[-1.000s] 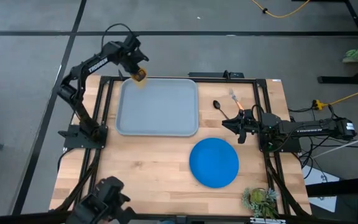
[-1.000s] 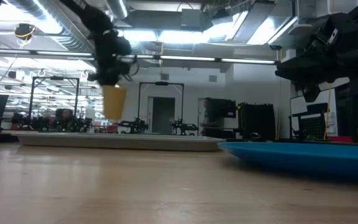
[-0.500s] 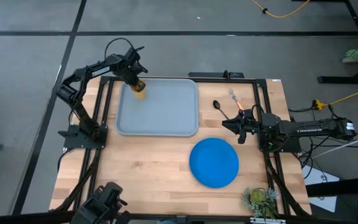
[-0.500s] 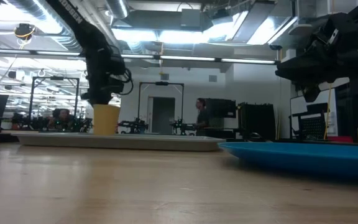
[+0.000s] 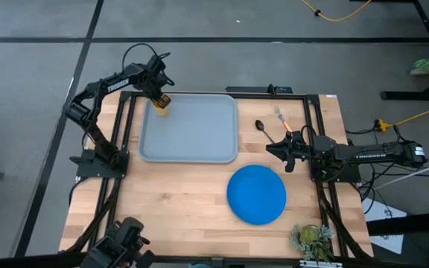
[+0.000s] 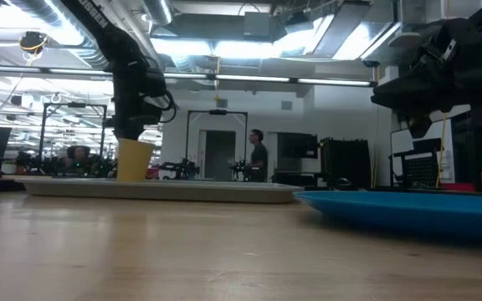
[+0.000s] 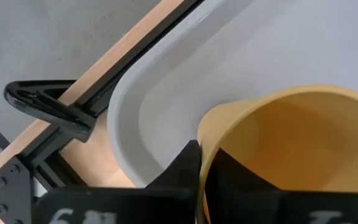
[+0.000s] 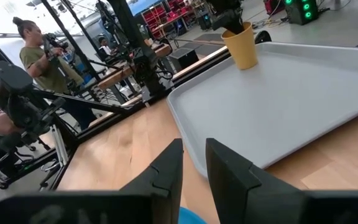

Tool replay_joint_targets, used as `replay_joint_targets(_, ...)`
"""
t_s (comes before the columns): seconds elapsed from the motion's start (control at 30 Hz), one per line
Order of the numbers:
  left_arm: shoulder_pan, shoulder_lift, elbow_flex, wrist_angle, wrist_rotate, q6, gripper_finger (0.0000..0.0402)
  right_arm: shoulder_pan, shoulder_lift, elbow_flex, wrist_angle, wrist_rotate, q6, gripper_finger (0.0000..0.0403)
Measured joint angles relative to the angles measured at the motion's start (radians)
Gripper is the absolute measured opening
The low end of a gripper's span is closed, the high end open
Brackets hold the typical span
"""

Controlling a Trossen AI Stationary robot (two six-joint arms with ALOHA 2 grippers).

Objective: Pick and place plate/cup/fork/spoon on tray
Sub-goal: Put the yellow cup on the gray tray

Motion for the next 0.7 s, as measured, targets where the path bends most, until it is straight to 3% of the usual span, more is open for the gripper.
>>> replay_joint_targets(0.27,0.000,0.000,0.000,0.000,-0.004,0.013,0.0033,0.000,0.000,0.000,-0.007,-0.001,0.000,0.0075)
replay_joint_targets(0.7,0.000,0.000,0.001,0.001,-0.004,0.023,0.0036,0.000,0.000,0.000,-0.009,-0.001,-0.004,0.0074)
